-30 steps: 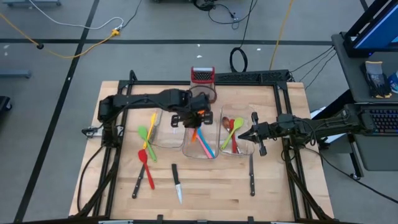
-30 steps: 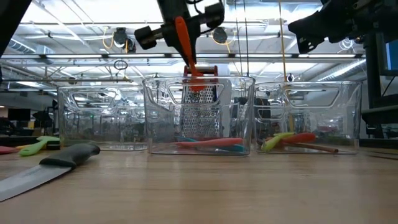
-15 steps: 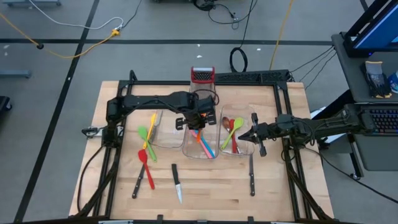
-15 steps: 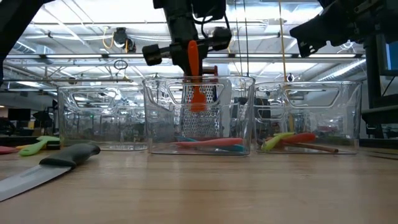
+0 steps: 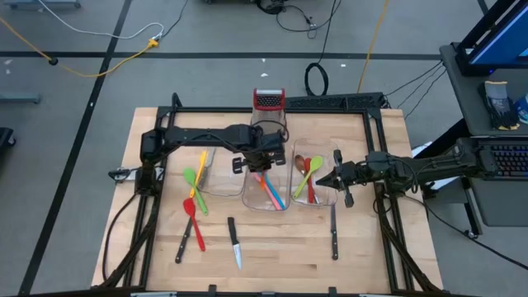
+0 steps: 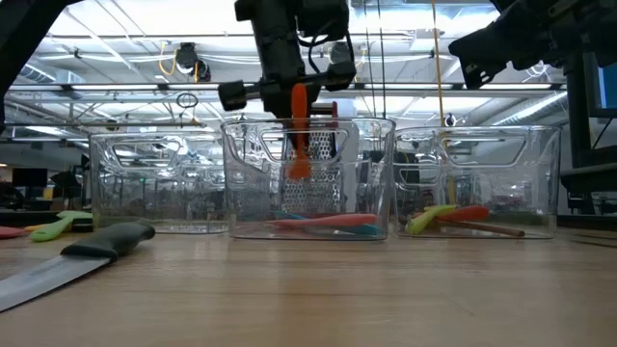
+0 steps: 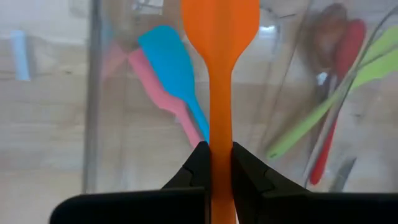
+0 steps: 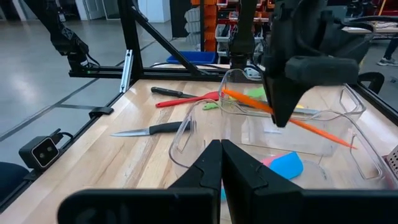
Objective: Pick & Place Kitchen Items
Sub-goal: Put the orange spatula into the middle transparent bin
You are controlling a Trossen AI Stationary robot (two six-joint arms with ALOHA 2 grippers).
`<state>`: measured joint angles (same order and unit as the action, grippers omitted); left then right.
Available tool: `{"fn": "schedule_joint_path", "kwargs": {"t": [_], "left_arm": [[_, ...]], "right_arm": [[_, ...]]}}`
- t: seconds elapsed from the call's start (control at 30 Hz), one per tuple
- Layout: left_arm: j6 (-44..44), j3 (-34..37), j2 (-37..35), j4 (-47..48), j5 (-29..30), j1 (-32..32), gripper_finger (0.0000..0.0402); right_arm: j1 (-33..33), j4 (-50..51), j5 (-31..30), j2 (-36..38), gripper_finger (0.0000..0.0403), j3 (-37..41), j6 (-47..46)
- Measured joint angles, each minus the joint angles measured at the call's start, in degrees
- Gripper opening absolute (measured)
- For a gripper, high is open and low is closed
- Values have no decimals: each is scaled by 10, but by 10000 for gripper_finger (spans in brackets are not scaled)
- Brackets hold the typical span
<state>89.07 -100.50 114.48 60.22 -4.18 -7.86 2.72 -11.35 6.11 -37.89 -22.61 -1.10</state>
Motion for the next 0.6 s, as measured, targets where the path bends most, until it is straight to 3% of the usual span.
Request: {"fn": "schedule_joint_path", "kwargs": {"t": [0.27,0.6], "left_arm": [[17,71,1,-107,2,-2,25],[14,87,1,-127,-3,1,64]], "right_arm": [[0,-4,0,0,0,0,-6],[0,-5,2,0,0,0,-12]]}}
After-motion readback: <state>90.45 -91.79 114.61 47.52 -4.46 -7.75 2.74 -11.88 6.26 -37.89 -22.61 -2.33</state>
